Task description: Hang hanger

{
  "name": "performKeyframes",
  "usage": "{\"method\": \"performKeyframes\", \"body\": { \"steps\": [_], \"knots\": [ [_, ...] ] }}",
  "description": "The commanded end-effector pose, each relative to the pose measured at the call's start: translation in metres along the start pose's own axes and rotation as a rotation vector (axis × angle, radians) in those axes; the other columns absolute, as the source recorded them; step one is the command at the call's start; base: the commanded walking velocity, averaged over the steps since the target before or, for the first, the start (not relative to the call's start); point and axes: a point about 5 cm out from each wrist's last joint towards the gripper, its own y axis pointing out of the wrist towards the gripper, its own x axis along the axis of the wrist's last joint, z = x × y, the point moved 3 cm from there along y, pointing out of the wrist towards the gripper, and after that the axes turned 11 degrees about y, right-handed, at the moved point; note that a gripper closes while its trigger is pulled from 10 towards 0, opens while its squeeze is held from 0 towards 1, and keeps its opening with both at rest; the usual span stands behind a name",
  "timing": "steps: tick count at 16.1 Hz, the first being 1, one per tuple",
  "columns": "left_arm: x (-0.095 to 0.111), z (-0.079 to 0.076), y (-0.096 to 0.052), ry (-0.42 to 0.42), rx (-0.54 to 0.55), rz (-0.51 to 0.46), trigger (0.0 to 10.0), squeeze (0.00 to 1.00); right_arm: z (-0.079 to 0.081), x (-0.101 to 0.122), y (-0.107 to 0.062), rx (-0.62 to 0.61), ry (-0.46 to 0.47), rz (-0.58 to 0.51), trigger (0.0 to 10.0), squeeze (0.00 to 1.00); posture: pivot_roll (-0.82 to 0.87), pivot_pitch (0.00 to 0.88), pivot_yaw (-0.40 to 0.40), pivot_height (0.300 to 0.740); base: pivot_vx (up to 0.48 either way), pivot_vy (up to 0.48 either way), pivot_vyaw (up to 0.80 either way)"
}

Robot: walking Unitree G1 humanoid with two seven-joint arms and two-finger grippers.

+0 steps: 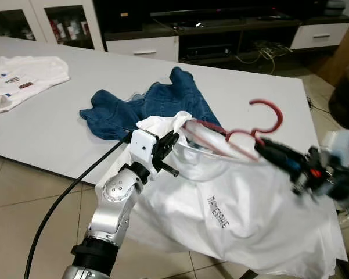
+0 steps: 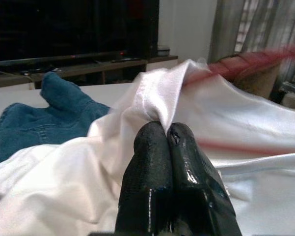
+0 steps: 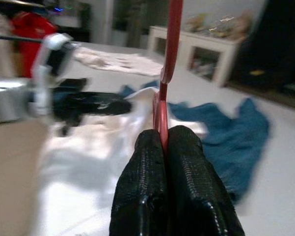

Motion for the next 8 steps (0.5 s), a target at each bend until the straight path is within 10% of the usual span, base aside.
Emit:
{"method": "performKeyframes", "body": {
  "steps": [1, 8],
  "knots": [
    [0.0, 0.001, -0.002, 0.012, 0.0, 0.008, 2.7, 0.0, 0.007, 0.003, -0.006, 0.054, 0.015, 0.018, 10.0, 0.0, 0.02, 0.025, 0.032, 0.74, 0.0, 0.0, 0.0],
    [-0.002, 0.004, -0.003, 0.024, -0.005, 0.015, 2.9, 0.0, -0.001, 0.014, -0.031, 0.047, 0.041, 0.016, 10.0, 0.0, 0.02, 0.02, 0.039, 0.74, 0.0, 0.0, 0.0]
  ]
}}
